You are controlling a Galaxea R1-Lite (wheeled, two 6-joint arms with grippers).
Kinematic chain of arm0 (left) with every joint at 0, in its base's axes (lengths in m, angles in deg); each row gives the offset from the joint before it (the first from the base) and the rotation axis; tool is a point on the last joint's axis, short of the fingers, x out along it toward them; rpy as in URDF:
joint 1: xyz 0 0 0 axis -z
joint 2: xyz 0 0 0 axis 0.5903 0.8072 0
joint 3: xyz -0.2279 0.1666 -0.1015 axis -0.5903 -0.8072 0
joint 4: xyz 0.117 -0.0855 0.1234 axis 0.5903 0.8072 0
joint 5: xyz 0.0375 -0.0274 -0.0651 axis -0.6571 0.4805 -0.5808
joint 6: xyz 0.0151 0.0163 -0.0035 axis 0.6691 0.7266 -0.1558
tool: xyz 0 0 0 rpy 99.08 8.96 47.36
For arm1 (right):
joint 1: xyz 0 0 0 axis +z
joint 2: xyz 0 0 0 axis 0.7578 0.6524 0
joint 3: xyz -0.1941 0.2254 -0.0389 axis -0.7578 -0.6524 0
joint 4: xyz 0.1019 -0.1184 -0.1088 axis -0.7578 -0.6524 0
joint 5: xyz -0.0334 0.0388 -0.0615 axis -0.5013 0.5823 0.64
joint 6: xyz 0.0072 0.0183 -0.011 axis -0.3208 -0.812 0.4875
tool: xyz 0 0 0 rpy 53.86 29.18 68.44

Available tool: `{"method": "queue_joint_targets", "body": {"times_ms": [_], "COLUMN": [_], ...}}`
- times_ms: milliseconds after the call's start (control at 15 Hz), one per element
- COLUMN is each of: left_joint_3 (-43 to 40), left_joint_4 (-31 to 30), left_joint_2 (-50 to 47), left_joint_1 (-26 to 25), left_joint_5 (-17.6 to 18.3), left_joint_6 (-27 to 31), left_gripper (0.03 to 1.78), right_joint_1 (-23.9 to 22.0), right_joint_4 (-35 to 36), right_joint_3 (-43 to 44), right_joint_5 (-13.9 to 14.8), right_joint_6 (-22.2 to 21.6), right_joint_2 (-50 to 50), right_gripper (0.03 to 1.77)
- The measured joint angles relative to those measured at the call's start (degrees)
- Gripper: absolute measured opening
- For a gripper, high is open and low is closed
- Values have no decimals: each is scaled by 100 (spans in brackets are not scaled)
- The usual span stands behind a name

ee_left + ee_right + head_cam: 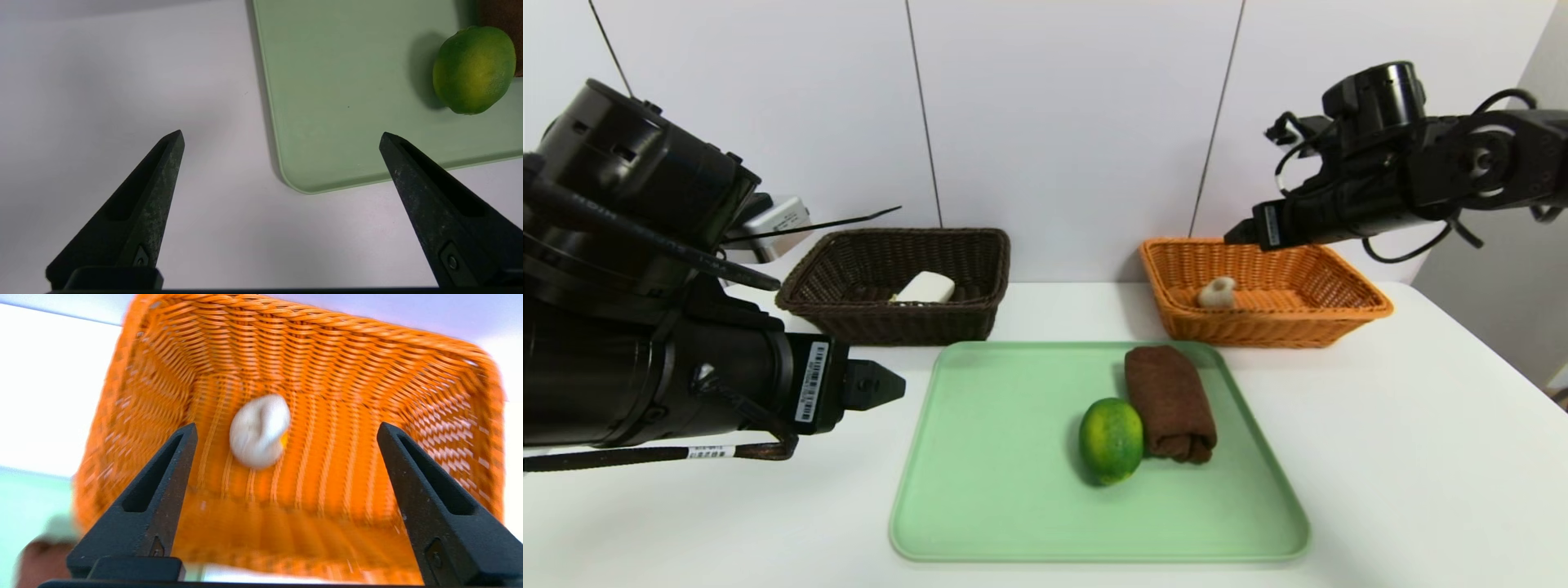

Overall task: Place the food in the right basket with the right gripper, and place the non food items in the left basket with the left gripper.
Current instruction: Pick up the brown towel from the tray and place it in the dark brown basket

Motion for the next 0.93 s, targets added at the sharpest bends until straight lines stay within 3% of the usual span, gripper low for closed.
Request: {"method": "queue_joint_targets", "body": {"times_ms": [267, 533, 667, 933], "left_joint_3": [9, 393, 675, 1418], "left_joint_4": [-425, -700, -712, -658], "left_joint_2": [38, 553, 997, 2094], "left_joint_1": [16, 99, 344, 873], "left_joint_5": [30, -33, -291, -1135], "left_joint_6": [122, 56, -72, -463], "left_gripper": [169, 169, 169, 169], "right_joint_1": [95, 240, 332, 369], "right_joint_4": [-706, -907, -905, -894], "right_joint_3": [-154, -862, -1237, -1570], "right_joint_5": [0, 5, 13, 13], "right_joint_6": [-177, -525, -672, -770], "right_joint_2": [-913, -1801, -2178, -2569], "right_gripper": [161, 165, 167, 168]}}
